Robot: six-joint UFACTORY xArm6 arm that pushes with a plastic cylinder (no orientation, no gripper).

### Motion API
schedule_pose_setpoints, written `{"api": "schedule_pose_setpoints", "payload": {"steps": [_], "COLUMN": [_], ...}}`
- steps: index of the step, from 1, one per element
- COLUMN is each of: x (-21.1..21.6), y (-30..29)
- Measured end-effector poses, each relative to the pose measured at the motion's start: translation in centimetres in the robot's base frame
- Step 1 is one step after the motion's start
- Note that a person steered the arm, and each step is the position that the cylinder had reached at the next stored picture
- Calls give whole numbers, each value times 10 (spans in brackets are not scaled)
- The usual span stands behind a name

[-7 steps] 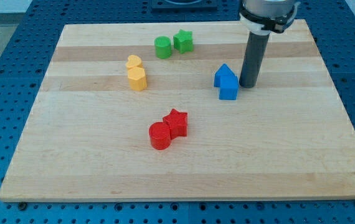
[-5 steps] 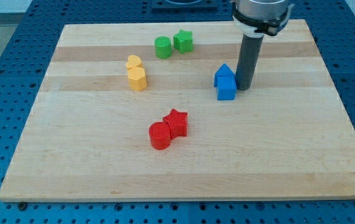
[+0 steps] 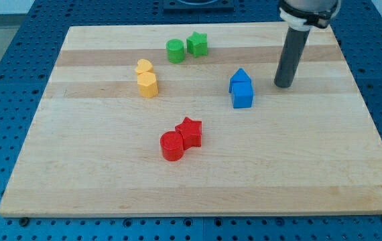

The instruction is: Move the green star to the top left of the triangle

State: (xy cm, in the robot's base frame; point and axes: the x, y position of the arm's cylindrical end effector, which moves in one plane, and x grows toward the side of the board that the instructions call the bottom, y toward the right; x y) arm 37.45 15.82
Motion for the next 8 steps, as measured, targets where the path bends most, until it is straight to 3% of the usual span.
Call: {"api": "schedule_pose_setpoints", "payload": {"steps": [3, 6, 8], "x": [-37, -117, -142], "y": [-25, -42, -92]}}
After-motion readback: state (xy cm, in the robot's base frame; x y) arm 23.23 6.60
